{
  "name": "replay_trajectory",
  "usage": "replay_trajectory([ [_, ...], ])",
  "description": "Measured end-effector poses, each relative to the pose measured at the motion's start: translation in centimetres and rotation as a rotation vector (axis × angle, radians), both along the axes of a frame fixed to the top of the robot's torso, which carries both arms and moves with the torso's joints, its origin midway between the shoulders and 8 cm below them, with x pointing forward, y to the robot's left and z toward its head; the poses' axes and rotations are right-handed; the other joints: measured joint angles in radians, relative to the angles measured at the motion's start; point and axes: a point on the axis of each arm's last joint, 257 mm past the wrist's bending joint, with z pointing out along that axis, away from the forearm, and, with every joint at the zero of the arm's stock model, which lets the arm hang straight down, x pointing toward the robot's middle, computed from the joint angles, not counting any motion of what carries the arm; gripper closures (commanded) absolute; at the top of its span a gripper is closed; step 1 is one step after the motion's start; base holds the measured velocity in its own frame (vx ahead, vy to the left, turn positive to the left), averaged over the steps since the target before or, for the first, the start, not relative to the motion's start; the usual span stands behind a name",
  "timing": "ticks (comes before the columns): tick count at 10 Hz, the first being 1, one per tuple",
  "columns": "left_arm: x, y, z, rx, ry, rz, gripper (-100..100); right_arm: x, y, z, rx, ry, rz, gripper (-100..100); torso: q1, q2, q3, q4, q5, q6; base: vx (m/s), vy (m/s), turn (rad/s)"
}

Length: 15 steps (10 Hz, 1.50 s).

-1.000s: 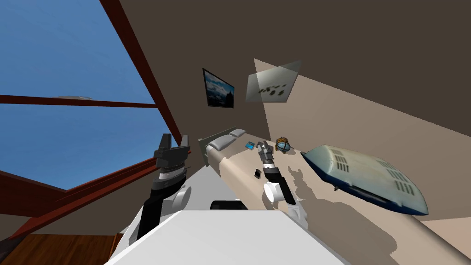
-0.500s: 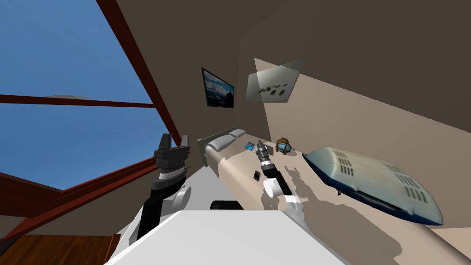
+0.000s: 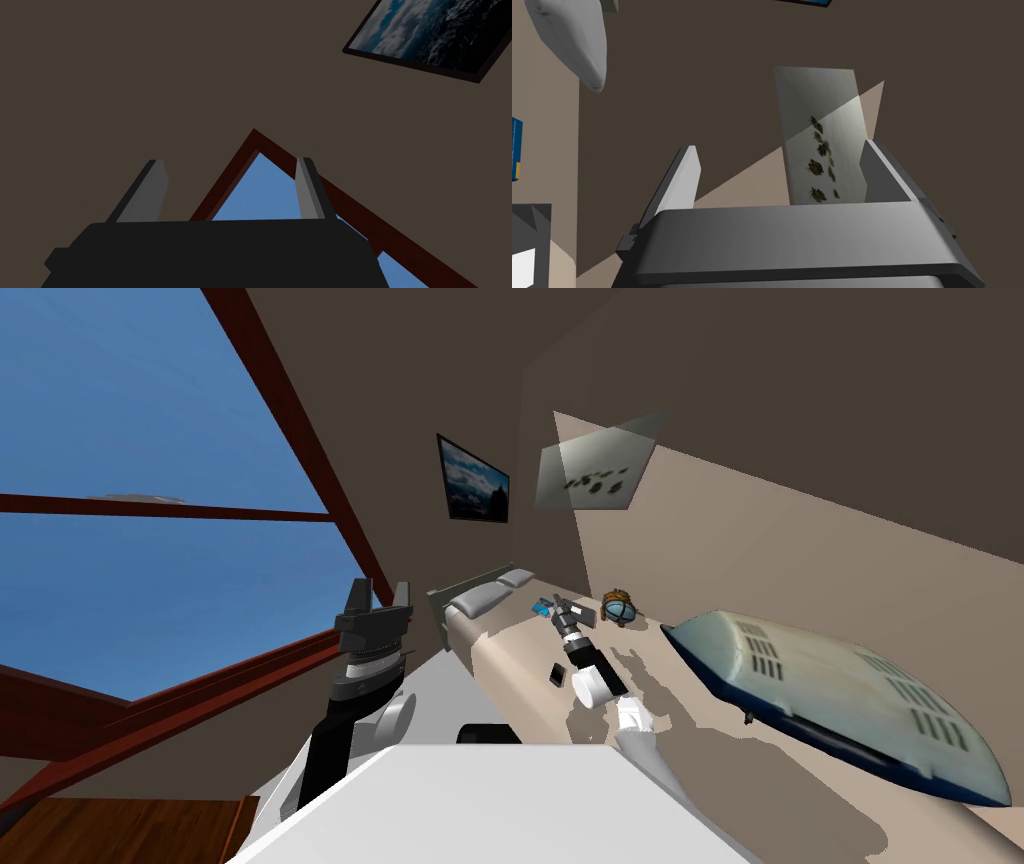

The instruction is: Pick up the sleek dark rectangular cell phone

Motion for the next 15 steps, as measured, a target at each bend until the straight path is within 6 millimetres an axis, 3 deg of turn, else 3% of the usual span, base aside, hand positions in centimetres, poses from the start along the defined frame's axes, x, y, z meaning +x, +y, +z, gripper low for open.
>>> replay_trajectory([
  [8,0.0,0.0,0.0,0.000,0.000,0.000,0,3.0,1.1,-5.4,-0.129,0.205,0.054,-100,0.000,0.001,0.001,0.000,0.000,0.000,0.024,-0.036,0.036],
  [15,0.0,0.0,0.0,0.000,0.000,0.000,0,3.7,0.6,-11.6,-0.251,0.399,0.081,-100,0.002,0.002,0.001,0.000,0.000,0.000,0.014,-0.022,0.048],
])
